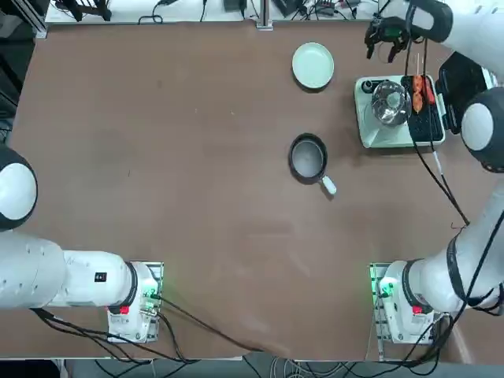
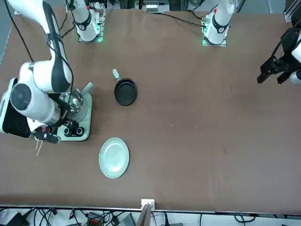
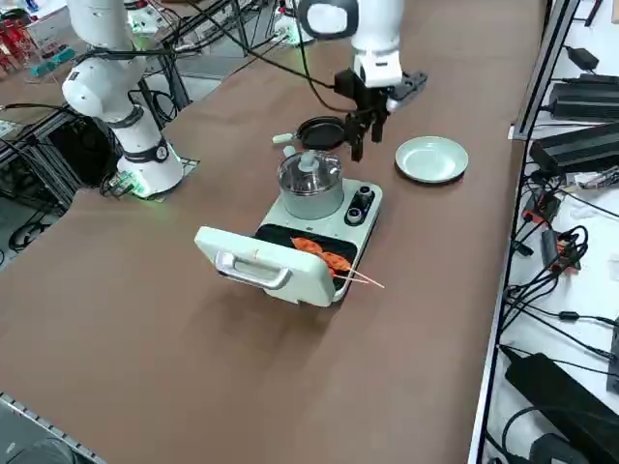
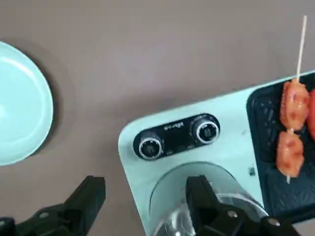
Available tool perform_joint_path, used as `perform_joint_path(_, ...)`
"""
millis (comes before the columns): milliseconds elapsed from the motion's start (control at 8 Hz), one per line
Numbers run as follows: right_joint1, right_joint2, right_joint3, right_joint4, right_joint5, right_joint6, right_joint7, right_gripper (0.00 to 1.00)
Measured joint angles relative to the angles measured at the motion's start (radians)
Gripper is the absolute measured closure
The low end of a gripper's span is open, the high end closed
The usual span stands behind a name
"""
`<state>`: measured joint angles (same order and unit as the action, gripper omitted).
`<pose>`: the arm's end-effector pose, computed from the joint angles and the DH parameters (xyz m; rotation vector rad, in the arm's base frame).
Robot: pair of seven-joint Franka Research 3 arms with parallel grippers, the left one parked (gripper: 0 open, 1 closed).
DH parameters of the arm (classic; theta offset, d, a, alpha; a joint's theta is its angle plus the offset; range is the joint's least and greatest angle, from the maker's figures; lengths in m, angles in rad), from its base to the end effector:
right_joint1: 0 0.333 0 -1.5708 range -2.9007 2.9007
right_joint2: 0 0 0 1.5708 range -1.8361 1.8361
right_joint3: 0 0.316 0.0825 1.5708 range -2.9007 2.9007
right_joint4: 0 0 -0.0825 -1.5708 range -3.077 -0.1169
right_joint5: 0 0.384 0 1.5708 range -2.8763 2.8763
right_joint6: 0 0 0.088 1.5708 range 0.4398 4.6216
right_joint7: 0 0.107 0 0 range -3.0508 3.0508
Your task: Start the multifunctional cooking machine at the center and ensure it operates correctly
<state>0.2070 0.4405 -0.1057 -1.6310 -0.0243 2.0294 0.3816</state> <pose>0.6651 0.0743 0.3626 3.0412 -0.3976 -0.0349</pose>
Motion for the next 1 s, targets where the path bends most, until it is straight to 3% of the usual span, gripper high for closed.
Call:
perform_joint_path(500, -0.012, 0.072, -0.003, 0.005, 0.072, 0.068, 0.011, 0.00)
perform_joint_path(1000, -0.026, 0.124, -0.004, 0.006, 0.081, 0.075, 0.012, 0.07)
